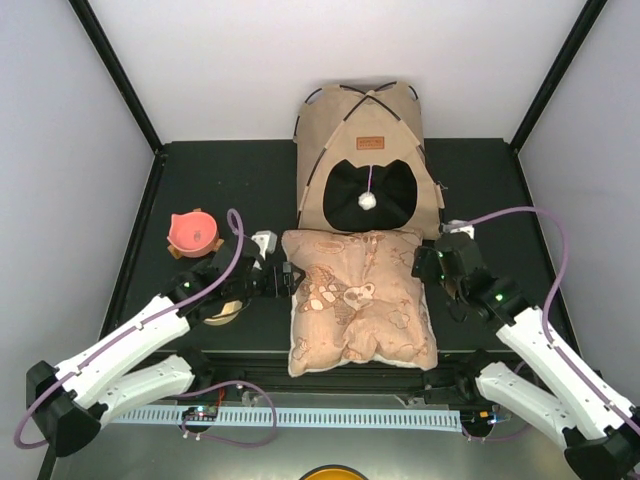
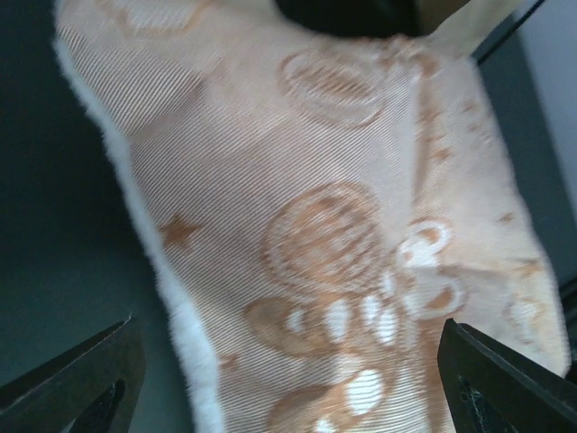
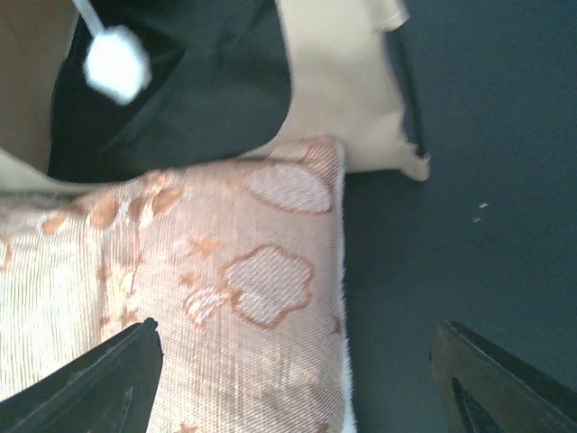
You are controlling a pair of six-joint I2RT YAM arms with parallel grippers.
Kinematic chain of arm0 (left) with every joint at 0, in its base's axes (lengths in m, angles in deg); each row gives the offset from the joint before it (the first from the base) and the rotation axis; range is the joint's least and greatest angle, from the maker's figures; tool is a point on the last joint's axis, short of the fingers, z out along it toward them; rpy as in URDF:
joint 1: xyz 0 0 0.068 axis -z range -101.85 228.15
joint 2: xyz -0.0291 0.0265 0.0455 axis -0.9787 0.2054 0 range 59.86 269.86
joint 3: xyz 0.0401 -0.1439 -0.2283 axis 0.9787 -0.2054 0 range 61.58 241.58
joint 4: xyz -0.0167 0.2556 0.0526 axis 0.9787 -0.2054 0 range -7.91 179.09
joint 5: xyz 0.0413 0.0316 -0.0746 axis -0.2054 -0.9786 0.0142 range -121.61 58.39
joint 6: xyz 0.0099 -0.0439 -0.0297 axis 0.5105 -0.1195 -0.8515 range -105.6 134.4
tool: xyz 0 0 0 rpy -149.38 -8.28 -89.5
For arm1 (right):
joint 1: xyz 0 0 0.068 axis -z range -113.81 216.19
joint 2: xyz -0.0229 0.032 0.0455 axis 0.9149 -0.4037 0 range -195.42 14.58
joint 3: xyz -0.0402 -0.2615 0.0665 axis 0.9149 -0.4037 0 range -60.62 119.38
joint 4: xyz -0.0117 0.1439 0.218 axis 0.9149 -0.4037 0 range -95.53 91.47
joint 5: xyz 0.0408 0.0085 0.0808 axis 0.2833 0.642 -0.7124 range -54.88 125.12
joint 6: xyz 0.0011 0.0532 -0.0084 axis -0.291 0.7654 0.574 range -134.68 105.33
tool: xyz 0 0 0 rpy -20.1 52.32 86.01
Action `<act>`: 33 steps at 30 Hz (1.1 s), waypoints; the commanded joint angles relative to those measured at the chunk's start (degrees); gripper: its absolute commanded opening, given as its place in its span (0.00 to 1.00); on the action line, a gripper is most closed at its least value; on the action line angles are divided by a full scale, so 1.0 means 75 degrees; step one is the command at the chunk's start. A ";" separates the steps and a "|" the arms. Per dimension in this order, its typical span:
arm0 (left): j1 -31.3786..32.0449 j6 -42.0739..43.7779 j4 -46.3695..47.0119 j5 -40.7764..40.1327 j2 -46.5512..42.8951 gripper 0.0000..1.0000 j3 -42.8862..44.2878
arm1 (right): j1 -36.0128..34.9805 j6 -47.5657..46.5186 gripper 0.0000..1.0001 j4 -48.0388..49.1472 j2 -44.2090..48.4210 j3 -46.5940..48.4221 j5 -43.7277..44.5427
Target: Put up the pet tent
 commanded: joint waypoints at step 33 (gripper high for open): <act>0.1075 -0.1450 0.6357 0.4037 0.3406 0.18 -0.1098 | -0.1559 -0.0561 0.63 0.3091 -0.1478 -0.1075 -0.6727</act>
